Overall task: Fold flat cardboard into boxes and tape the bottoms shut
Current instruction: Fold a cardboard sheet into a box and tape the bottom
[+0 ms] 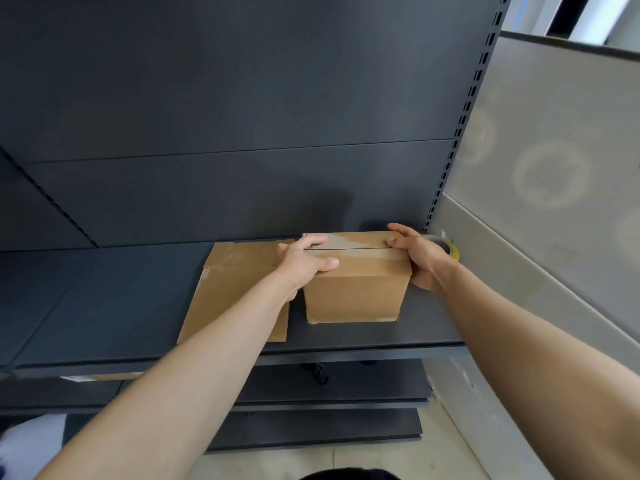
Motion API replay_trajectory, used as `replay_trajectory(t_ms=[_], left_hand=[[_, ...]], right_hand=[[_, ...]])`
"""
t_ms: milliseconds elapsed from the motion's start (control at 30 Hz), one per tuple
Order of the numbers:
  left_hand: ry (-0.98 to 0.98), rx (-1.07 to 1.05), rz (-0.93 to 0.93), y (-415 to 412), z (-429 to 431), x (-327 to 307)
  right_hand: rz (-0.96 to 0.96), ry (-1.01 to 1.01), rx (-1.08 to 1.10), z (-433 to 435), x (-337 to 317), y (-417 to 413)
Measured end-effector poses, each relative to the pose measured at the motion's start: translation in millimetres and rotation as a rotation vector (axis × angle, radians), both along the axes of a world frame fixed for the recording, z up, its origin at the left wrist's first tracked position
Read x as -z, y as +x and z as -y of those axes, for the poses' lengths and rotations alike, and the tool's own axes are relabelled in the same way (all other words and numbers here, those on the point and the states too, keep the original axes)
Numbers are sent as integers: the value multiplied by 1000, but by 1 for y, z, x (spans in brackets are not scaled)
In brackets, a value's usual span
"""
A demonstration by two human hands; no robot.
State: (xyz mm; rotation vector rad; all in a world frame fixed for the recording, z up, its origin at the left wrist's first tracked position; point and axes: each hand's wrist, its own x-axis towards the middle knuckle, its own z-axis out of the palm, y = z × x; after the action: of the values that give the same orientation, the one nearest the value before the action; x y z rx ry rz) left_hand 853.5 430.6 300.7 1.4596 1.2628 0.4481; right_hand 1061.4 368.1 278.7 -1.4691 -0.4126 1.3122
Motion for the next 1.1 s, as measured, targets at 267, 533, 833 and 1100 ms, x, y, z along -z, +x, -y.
replay_trajectory(t_ms=[267,533,833,1100], left_hand=[[367,-12,-263,15,-6,5],[454,211,-206,40,-11,5],[406,177,-166,42,-16,9],[360,167,-156,44,-19,13]], right_hand=[[47,-13,21,-4,-2,0],[101,-37,-40,-7,3,8],[710,-297,-22,-8,21,55],[1047,-526,-302,-21,57,56]])
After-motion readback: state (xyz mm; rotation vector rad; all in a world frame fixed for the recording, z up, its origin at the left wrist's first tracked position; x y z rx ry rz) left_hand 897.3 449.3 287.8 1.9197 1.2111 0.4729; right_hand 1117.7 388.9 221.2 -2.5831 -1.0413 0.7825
